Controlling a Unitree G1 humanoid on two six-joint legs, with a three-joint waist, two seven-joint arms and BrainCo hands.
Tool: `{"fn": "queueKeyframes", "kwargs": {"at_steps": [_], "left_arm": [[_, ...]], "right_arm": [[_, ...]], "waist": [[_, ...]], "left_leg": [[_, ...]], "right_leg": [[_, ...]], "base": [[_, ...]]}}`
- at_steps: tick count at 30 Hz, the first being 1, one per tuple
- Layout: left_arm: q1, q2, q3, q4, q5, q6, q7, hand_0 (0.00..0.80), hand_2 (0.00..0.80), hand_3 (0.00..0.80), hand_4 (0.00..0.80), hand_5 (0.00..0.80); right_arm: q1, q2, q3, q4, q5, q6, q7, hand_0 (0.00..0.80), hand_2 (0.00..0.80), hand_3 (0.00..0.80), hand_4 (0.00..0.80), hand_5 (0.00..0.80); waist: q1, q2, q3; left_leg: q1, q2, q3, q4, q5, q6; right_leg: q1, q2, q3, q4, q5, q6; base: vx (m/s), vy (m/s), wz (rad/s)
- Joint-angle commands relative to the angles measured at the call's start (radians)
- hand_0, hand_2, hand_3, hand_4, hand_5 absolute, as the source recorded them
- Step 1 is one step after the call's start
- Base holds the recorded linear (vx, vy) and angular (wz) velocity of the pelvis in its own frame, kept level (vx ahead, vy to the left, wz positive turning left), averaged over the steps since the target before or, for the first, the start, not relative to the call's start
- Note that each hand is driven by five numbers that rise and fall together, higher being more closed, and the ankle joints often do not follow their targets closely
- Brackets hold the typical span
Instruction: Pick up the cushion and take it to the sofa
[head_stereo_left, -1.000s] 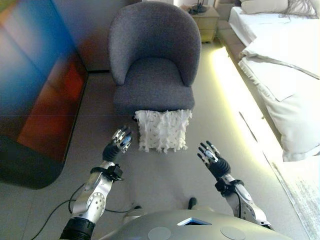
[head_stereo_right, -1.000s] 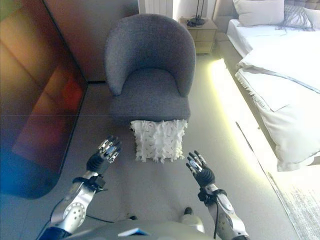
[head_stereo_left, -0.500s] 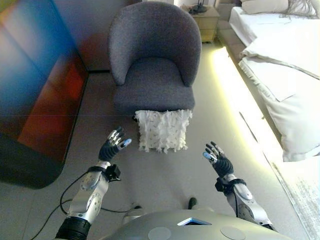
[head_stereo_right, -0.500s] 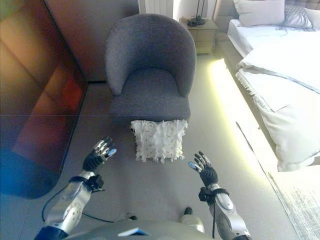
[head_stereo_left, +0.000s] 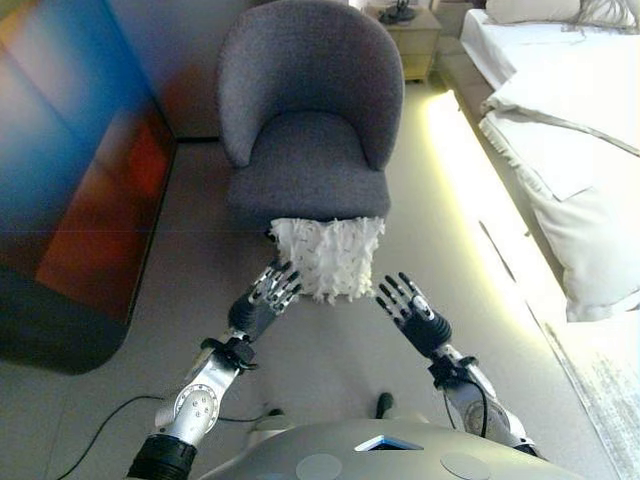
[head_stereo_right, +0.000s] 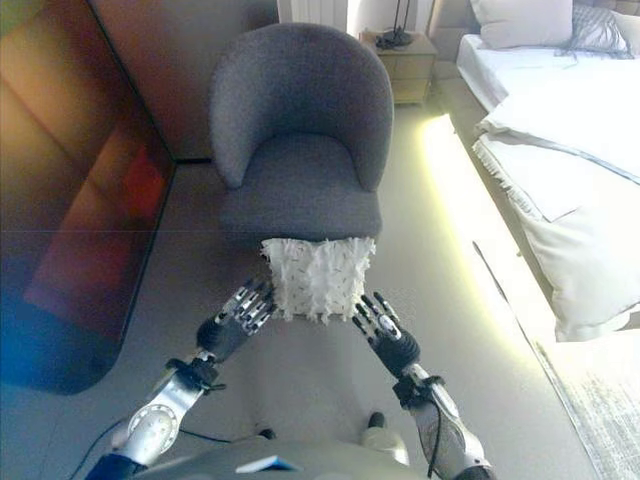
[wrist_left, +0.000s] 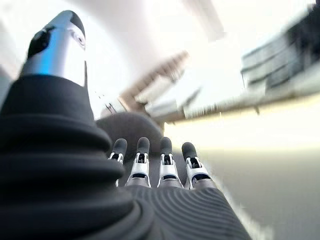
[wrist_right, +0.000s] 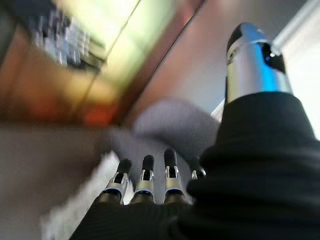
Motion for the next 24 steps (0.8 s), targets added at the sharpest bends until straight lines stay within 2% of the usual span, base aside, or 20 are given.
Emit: {"fn": "queueKeyframes", "kwargs": {"at_steps": [1, 7, 12, 24], "left_arm": [[-0.038, -0.019, 0.010, -0.053, -0.169, 0.051, -0.142, 0.000, 0.000, 0.000, 0.000, 0.000], [-0.032, -0.075, 0.021, -0.032, -0.333, 0.166, -0.240, 0.000, 0.000, 0.000, 0.000, 0.000], [-0.023, -0.110, 0.032, -0.008, -0.432, 0.232, -0.258, 0.000, 0.000, 0.000, 0.000, 0.000], [-0.011, -0.125, 0.031, -0.024, -0.420, 0.227, -0.233, 0.000, 0.000, 0.000, 0.000, 0.000]], "right_arm": [[-0.043, 0.042, 0.007, -0.043, 0.139, 0.028, 0.149, 0.000, 0.000, 0.000, 0.000, 0.000], [-0.037, 0.073, 0.006, -0.041, 0.241, 0.089, 0.286, 0.000, 0.000, 0.000, 0.000, 0.000], [-0.025, 0.081, 0.009, -0.035, 0.245, 0.100, 0.333, 0.000, 0.000, 0.000, 0.000, 0.000], [-0.013, 0.073, 0.019, -0.035, 0.223, 0.103, 0.329, 0.000, 0.000, 0.000, 0.000, 0.000]], "waist": [[0.019, -0.031, 0.022], [0.015, -0.030, 0.015], [0.012, -0.029, 0.011], [0.011, -0.032, 0.004]], "left_leg": [[-0.043, -0.038, 0.009, 0.055, -0.044, 0.063], [-0.042, -0.038, 0.015, 0.060, -0.051, 0.062], [-0.041, -0.039, 0.018, 0.065, -0.055, 0.060], [-0.034, -0.044, 0.015, 0.054, -0.051, 0.062]], "right_leg": [[0.041, -0.020, -0.073, 0.050, -0.072, 0.020], [0.040, -0.020, -0.067, 0.052, -0.075, 0.020], [0.039, -0.020, -0.064, 0.055, -0.076, 0.020], [0.043, -0.015, -0.060, 0.048, -0.072, 0.016]], "base": [[0.000, 0.000, 0.00], [0.000, 0.000, 0.00], [0.000, 0.000, 0.00], [0.000, 0.000, 0.00]]}}
